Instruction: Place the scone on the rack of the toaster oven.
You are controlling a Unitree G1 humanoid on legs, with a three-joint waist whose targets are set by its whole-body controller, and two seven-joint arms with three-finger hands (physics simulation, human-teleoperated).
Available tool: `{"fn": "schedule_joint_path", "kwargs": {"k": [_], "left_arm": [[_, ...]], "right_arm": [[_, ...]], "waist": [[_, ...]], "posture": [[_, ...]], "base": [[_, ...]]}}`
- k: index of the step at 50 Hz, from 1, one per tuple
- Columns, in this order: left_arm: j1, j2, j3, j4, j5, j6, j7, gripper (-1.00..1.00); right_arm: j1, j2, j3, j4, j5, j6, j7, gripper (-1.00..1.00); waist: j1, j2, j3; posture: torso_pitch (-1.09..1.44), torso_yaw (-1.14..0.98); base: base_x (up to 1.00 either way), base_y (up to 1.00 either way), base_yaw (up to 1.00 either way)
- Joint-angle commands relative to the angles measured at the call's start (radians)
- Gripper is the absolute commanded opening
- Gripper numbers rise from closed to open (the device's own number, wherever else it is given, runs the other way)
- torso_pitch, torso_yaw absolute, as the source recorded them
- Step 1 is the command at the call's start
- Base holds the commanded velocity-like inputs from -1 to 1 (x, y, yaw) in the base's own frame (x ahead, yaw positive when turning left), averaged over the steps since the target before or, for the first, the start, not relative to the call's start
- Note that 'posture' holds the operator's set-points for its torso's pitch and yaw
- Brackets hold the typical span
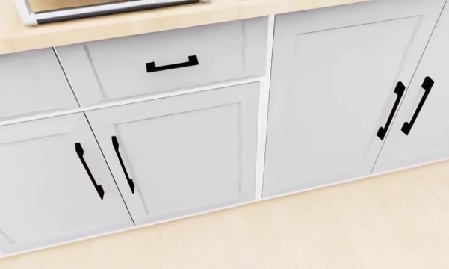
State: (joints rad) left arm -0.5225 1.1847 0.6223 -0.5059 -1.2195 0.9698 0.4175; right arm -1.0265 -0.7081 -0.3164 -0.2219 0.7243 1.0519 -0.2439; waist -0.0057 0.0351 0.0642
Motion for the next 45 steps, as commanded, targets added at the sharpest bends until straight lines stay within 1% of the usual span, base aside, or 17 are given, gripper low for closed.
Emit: {"fn": "schedule_joint_path", "kwargs": {"k": [1, 3, 5, 7, 9, 16, 18, 19, 20, 22, 28, 32, 33, 35, 41, 43, 45], "left_arm": [[-0.016, 0.02, 0.025, -0.006, 0.006, -0.03, -0.001, 1.0], [-0.017, 0.02, 0.022, -0.004, 0.009, -0.033, -0.003, 1.0], [-0.016, 0.017, 0.021, -0.005, 0.011, -0.033, -0.003, 1.0], [-0.016, 0.016, 0.02, -0.003, 0.015, -0.033, -0.006, 1.0], [-0.018, 0.016, 0.02, -0.006, 0.013, -0.03, -0.004, 1.0], [-0.021, 0.027, 0.027, -0.004, 0.003, -0.029, 0.001, 1.0], [-0.013, 0.021, 0.026, -0.004, 0.012, -0.034, -0.006, 1.0], [-0.012, 0.021, 0.027, -0.004, 0.013, -0.034, -0.007, 1.0], [-0.012, 0.021, 0.027, -0.004, 0.012, -0.033, -0.007, 1.0], [-0.013, 0.022, 0.03, -0.006, 0.008, -0.03, -0.004, 1.0], [-0.009, 0.02, 0.029, -0.004, 0.013, -0.033, -0.007, 1.0], [-0.011, 0.022, 0.031, -0.005, 0.01, -0.029, -0.006, 1.0], [-0.01, 0.023, 0.032, -0.004, 0.011, -0.03, -0.008, 1.0], [-0.014, 0.027, 0.033, -0.002, 0.006, -0.028, -0.005, 1.0], [-0.017, 0.025, 0.023, 0.001, 0.012, -0.032, -0.008, 1.0], [-0.017, 0.026, 0.026, 0.0, 0.009, -0.03, -0.007, 1.0], [-0.014, 0.025, 0.026, 0.002, 0.013, -0.033, -0.009, 1.0]], "right_arm": [[-0.029, -0.017, -0.02, -0.016, -0.006, -0.032, -0.005, 1.0], [-0.022, -0.014, -0.016, -0.014, -0.011, -0.039, -0.003, 1.0], [-0.02, -0.014, -0.015, -0.013, -0.014, -0.041, 0.0, 1.0], [-0.023, -0.014, -0.016, -0.015, -0.013, -0.038, 0.0, 1.0], [-0.019, -0.013, -0.016, -0.014, -0.016, -0.04, 0.001, 1.0], [-0.019, -0.011, -0.018, -0.019, -0.014, -0.036, -0.001, 1.0], [-0.015, -0.009, -0.014, -0.015, -0.02, -0.044, 0.003, 1.0], [-0.015, -0.009, -0.014, -0.016, -0.021, -0.043, 0.003, 1.0], [-0.016, -0.009, -0.016, -0.018, -0.02, -0.04, 0.003, 1.0], [-0.015, -0.008, -0.016, -0.019, -0.021, -0.04, 0.003, 1.0], [-0.014, -0.007, -0.014, -0.017, -0.027, -0.042, 0.008, 1.0], [-0.017, -0.009, -0.016, -0.011, -0.03, -0.044, 0.011, 1.0], [-0.02, -0.01, -0.017, -0.011, -0.029, -0.041, 0.01, 1.0], [-0.019, -0.008, -0.014, -0.012, -0.031, -0.042, 0.01, 1.0], [-0.023, -0.007, -0.013, -0.007, -0.036, -0.043, 0.015, 1.0], [-0.023, -0.005, -0.013, -0.011, -0.036, -0.039, 0.013, 1.0], [-0.02, -0.004, -0.013, -0.015, -0.037, -0.038, 0.014, 1.0]], "waist": [[-0.003, 0.003, -0.017], [-0.002, -0.02, -0.017], [0.001, -0.065, -0.025], [-0.004, -0.048, -0.024], [0.001, -0.057, -0.029], [0.002, 0.004, -0.016], [-0.005, 0.051, -0.023], [-0.006, 0.092, -0.034], [0.0, 0.051, -0.022], [-0.002, 0.058, -0.02], [-0.001, -0.003, -0.018], [0.003, -0.078, -0.027], [-0.005, -0.044, -0.025], [0.001, -0.059, -0.031], [0.004, -0.013, -0.017], [-0.001, 0.02, -0.017], [-0.006, 0.086, -0.033]], "posture": [[0.0, 0.0], [0.0, 0.0], [0.0, 0.0], [0.0, 0.0], [0.0, 0.0], [0.0, 0.0], [0.0, 0.0], [0.0, 0.0], [0.0, 0.0], [0.0, 0.0], [0.0, 0.0], [0.0, 0.0], [0.0, 0.0], [0.0, 0.0], [0.0, 0.0], [0.0, 0.0], [0.0, 0.0]], "base": [[0.0, 0.11, 0.0], [0.0, 0.11, 0.0], [0.0, 0.11, 0.0], [0.0, 0.11, 0.0], [0.0, 0.11, 0.0], [0.0, 0.11, 0.0], [0.0, 0.11, 0.0], [0.0, 0.11, 0.0], [0.0, 0.11, 0.0], [0.0, 0.11, 0.0], [0.0, 0.11, 0.0], [0.0, 0.11, 0.0], [0.0, 0.11, 0.0], [0.0, 0.11, 0.0], [0.0, 0.11, 0.0], [0.0, 0.11, 0.0], [0.0, 0.11, 0.0]]}}
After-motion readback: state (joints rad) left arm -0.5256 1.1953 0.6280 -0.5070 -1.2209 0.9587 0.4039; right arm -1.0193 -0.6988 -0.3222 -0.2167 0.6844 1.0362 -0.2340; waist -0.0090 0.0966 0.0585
